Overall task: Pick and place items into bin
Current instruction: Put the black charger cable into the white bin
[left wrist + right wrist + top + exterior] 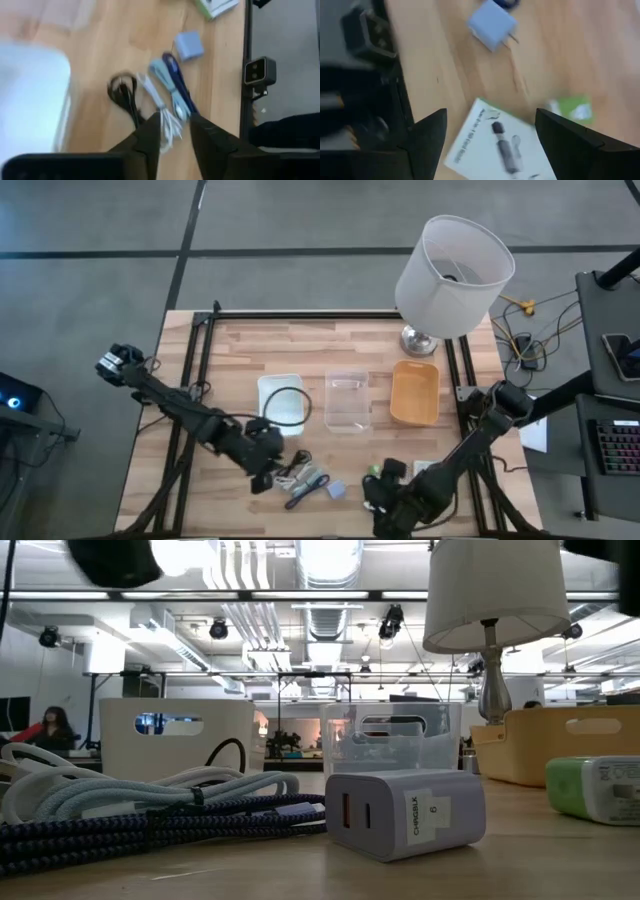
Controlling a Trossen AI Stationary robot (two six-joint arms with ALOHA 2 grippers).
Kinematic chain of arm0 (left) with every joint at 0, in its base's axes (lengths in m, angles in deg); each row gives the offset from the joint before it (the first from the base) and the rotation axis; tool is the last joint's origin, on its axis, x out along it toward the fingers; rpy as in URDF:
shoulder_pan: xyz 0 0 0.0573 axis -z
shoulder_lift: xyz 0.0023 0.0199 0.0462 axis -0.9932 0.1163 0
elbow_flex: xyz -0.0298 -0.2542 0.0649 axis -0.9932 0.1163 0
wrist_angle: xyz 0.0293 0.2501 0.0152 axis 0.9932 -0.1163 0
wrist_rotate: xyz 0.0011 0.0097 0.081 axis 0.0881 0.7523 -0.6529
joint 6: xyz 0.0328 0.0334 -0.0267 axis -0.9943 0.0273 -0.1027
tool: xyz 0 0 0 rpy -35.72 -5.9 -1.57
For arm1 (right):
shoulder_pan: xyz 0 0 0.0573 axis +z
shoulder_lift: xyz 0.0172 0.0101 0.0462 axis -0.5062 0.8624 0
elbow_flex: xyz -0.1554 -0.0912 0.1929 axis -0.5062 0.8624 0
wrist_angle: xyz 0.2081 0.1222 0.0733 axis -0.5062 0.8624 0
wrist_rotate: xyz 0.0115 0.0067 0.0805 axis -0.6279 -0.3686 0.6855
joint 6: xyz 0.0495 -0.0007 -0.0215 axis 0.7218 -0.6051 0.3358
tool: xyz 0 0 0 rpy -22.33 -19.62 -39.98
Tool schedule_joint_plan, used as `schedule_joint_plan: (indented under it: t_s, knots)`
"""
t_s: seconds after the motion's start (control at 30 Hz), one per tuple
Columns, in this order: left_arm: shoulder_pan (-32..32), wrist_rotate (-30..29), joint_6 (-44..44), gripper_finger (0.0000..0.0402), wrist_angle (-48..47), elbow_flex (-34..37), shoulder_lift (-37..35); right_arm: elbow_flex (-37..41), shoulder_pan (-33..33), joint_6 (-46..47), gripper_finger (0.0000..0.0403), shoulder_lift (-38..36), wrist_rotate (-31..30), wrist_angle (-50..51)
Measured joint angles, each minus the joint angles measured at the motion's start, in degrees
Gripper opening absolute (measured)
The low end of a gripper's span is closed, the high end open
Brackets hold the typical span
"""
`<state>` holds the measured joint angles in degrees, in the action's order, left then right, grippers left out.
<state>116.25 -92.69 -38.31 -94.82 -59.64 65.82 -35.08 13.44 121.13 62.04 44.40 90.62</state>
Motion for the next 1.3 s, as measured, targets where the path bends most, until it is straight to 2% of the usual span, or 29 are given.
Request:
schedule_joint_plan:
  t_s: [0.13,0.23,0.43,0.7,0.93,1.07,1.3]
  knots:
    - [3.1,-1.0,8.7,0.0129,0.8,6.0,-1.9,-1.3,-4.3,-16.0,0.0288,0.0,0.3,-0.4]
    - [4.4,-2.5,10.3,0.0136,5.1,10.0,-2.7,-1.5,-8.8,-21.6,0.0288,0.1,2.5,-2.8]
    - [3.5,-4.6,12.0,0.0136,13.1,15.2,0.2,-1.7,-15.2,-22.2,0.0287,0.1,4.9,-1.4]
    - [2.9,-4.8,13.3,0.0136,12.3,12.5,9.7,-2.6,-15.0,-22.7,0.0288,0.1,5.2,2.8]
    - [2.0,-3.2,13.3,0.0136,18.3,10.7,14.1,-2.5,-14.8,-21.2,0.0286,0.3,5.1,3.8]
    - [1.9,-3.9,14.7,0.0136,16.9,9.7,15.7,-2.5,-14.8,-21.0,0.0282,0.3,5.1,3.9]
    - [2.0,-2.9,16.8,0.0136,9.1,7.5,16.0,-2.5,-14.4,-21.0,0.0276,0.3,5.1,4.1]
